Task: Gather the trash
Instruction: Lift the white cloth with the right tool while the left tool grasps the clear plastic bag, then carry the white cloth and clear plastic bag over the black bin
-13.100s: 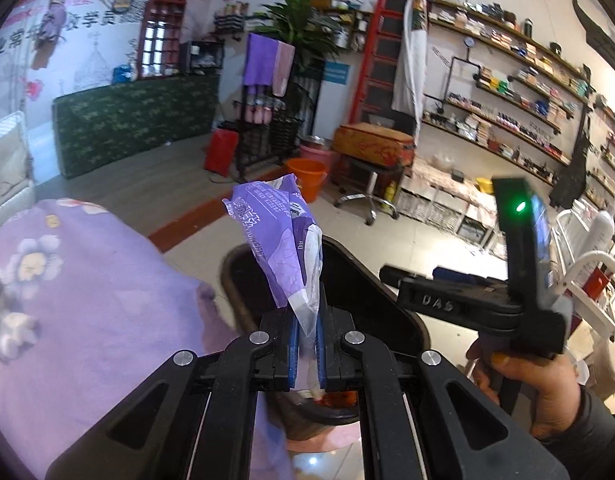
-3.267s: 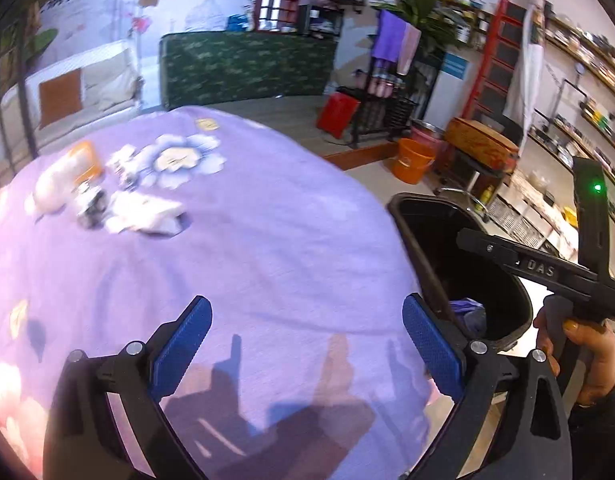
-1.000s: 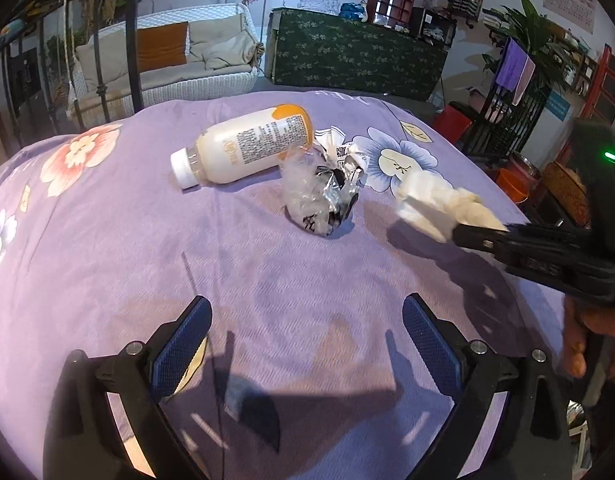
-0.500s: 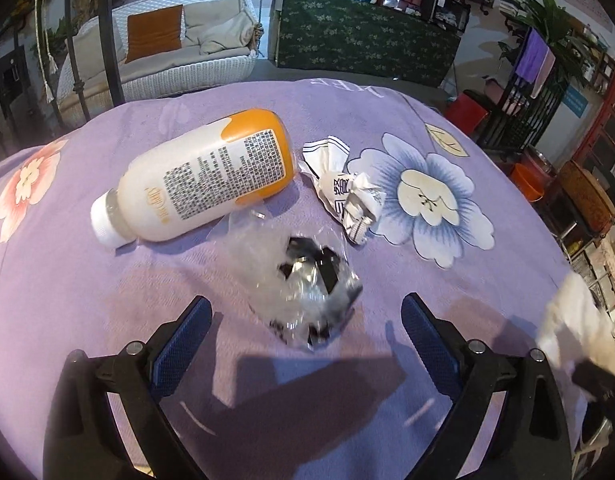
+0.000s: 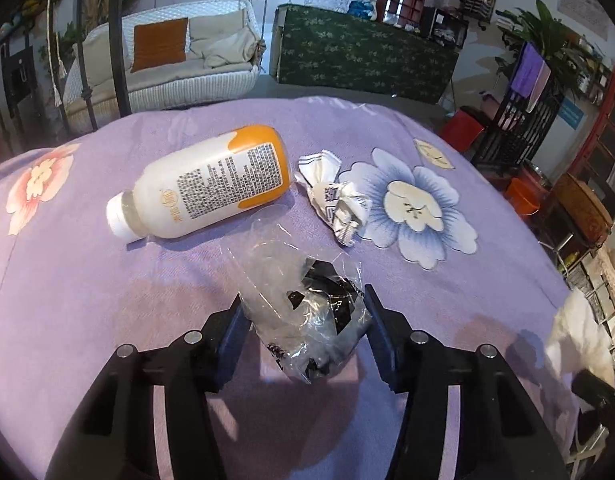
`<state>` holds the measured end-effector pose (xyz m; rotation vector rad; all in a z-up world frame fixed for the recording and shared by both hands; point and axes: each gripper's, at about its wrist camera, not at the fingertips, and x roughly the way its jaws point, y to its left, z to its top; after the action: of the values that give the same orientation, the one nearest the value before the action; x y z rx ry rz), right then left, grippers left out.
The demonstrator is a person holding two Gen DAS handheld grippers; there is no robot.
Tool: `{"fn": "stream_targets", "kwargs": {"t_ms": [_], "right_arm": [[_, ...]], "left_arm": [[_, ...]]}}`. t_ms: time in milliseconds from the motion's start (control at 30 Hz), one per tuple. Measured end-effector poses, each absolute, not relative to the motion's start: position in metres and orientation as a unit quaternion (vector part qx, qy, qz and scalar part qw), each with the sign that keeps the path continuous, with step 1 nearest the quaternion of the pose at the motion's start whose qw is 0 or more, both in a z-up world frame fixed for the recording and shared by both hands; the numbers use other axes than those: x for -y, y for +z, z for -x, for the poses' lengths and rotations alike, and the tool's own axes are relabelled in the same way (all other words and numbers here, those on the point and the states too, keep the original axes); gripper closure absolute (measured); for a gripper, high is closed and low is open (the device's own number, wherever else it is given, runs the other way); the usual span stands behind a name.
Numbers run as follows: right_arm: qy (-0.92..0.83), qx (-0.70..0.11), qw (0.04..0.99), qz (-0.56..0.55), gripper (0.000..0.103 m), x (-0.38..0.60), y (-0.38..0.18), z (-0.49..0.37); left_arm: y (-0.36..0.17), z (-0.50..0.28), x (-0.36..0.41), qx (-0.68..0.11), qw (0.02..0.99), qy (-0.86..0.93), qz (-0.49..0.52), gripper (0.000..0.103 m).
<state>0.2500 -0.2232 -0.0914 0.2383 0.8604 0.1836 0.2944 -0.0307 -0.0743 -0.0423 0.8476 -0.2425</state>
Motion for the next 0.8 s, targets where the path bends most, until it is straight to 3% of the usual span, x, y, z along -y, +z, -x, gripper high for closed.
{"fn": "stream_targets", "kwargs": {"t_ms": [267,800], "right_arm": [[0.067,-0.401,0.905,-0.127,0.082,0.235,-0.092,-0.231],[0.05,-0.388,0.91,-0.138,0.082,0.255,-0.086,-0.181]], "left_arm": [[-0.044,-0.226,0.031,-0.365,0.918,-0.152,0.019,0.05],[-0.036,-0.157,0.072,-0.35,0.912,-0.211,0.016,0.05]]}}
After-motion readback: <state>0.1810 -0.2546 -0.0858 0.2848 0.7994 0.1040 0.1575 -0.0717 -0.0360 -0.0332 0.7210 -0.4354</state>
